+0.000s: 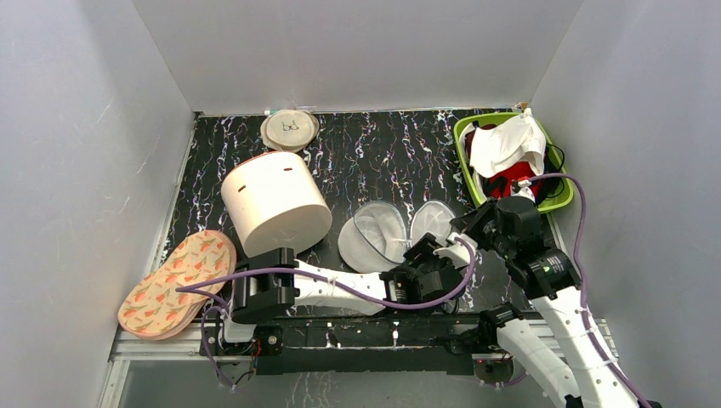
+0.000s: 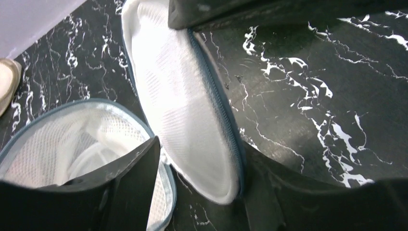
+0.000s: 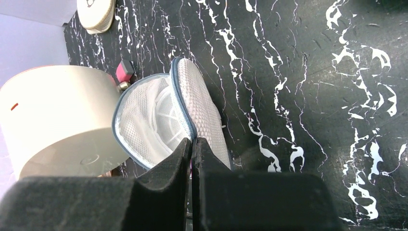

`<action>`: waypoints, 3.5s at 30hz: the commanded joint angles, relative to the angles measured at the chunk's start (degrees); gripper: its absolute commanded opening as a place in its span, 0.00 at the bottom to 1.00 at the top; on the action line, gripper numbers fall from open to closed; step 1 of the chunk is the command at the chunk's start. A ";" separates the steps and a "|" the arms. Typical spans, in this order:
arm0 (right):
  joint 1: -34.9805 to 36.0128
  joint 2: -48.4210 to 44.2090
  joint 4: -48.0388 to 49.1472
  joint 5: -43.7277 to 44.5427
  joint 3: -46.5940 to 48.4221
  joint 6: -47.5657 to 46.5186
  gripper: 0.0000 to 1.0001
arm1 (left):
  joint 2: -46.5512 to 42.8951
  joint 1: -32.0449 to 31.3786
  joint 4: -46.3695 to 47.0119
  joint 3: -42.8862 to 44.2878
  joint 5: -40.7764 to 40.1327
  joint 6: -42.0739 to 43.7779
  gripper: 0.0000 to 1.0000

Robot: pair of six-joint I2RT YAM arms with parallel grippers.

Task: Unzip the laundry bag and remove the bra
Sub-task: Close the laundry bag at the center of the board, then reset both arms

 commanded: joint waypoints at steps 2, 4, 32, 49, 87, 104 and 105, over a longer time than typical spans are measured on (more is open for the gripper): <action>0.18 -2.74 3.06 0.10 0.73 0.20 0.00 | -5.31 0.15 -2.77 -0.24 -2.94 -3.35 0.42; 0.19 -3.65 3.99 -0.53 0.70 -0.93 0.01 | -8.25 0.20 -1.88 -2.71 1.34 -5.06 0.28; 0.19 -3.82 7.57 -4.01 16.97 -19.89 0.98 | -24.59 17.93 -1.06 -19.33 37.20 -51.35 0.00; 0.19 -4.10 7.23 -6.08 14.03 -19.28 0.98 | -12.25 23.39 -4.85 -20.95 40.43 -68.17 0.00; 1.16 7.09 0.60 3.26 35.91 -39.04 0.98 | -42.22 35.23 -12.48 4.57 25.65 6.08 0.98; 1.86 6.77 9.24 16.53 43.53 -39.49 0.98 | -56.35 35.38 -18.19 12.28 26.53 14.17 0.98; 1.85 6.96 8.95 17.18 43.23 -38.86 0.98 | -56.07 35.34 -18.68 12.64 26.02 14.10 0.98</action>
